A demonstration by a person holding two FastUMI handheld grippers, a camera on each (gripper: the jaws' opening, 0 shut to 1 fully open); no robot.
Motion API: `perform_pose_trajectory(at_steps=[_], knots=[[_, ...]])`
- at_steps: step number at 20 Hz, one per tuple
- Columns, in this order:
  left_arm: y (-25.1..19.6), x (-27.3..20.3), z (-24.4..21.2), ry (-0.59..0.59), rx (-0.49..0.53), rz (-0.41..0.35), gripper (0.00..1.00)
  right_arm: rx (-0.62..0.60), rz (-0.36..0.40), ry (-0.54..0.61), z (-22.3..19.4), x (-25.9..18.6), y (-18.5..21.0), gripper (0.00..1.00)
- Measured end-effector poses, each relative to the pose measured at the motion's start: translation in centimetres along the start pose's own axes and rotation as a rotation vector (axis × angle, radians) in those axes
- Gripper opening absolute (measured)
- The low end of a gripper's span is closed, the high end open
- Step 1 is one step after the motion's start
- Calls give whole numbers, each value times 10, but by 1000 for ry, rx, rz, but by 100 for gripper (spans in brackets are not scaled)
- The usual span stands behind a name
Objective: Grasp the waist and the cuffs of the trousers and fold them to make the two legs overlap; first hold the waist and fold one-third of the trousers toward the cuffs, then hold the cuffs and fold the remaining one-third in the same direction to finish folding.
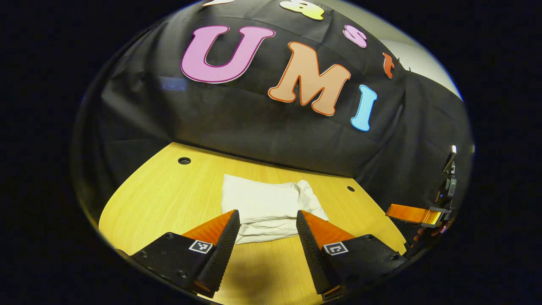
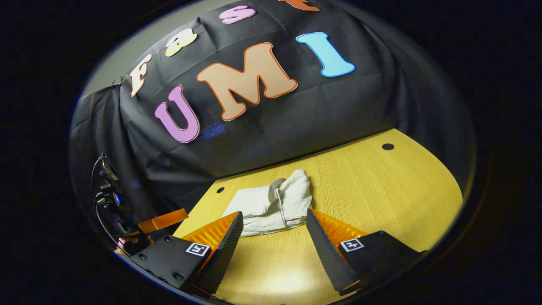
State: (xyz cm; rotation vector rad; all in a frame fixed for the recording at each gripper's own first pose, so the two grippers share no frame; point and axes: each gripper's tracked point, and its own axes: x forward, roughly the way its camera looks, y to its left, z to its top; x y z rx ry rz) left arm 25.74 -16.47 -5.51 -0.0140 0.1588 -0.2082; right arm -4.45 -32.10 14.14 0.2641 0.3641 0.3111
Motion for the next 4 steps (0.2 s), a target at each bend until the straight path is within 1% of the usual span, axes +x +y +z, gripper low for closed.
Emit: perform_pose_trajectory(at_steps=[4], knots=[[-12, -8, -2, -9, 10, -14, 79, -23, 35, -7, -2, -9, 9, 96]])
